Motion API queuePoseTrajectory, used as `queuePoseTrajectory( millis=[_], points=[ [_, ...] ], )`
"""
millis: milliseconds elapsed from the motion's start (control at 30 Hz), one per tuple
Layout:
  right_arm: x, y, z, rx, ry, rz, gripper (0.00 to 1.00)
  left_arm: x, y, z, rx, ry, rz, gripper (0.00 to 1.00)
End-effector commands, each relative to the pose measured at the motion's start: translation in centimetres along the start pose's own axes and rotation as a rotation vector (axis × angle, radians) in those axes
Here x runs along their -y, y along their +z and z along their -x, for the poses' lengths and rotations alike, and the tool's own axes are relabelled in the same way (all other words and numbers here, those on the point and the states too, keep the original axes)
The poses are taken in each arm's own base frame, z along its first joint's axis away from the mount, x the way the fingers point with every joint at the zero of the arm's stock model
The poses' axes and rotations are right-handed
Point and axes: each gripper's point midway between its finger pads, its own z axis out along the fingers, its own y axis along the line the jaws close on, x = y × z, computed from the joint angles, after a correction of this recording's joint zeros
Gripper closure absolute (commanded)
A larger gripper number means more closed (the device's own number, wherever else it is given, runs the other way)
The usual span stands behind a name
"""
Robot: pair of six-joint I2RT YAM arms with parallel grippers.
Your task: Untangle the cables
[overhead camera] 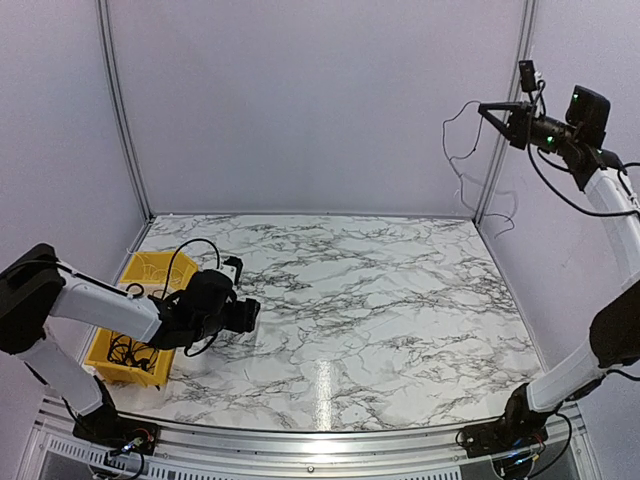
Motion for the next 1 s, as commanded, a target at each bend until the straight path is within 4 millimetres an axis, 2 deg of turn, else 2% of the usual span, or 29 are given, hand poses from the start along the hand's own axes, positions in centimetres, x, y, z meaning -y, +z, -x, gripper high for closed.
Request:
queuePoseTrajectory(
  millis=[0, 67, 200, 333, 433, 567, 667, 800, 967],
  points=[
    [-0.4, 1.7, -4.6, -0.088, 0.018, 0.033, 1.00, 2.9, -3.6, 5.8, 0.169, 0.000, -0.169, 0.25],
    [-1.5, 2.5, -6.6, -0.153, -0.026, 0.032, 1.00, 3.4, -5.2, 7.9, 0.227, -0.022, -0.201, 0.25],
    [-5.2, 4.3, -9.9, -0.245, -0.102, 0.069, 1.00, 5.1, -8.9, 11.5, 0.331, -0.005, -0.299, 0.25],
    [-8.7, 6.4, -13.7, -0.318, -0.103, 0.149, 1.00, 6.9, -12.5, 14.1, 0.415, 0.024, -0.407, 0.25],
    [-11.3, 7.9, -16.4, -0.375, -0.112, 0.216, 1.00, 8.8, -14.1, 15.3, 0.432, 0.032, -0.513, 0.23],
    [-14.6, 9.5, -18.3, -0.415, -0.130, 0.300, 1.00, 11.6, -15.3, 16.7, 0.428, 0.043, -0.609, 0.20],
    [-16.8, 10.6, -19.5, -0.448, -0.138, 0.357, 1.00, 13.8, -16.3, 17.2, 0.437, 0.118, -0.690, 0.23],
    [-19.2, 11.8, -20.8, -0.489, -0.145, 0.416, 1.00, 16.3, -16.4, 17.7, 0.414, 0.189, -0.756, 0.32],
    [-21.4, 12.4, -21.4, -0.508, -0.161, 0.465, 1.00, 18.5, -15.9, 17.1, 0.386, 0.227, -0.797, 0.31]
  ],
)
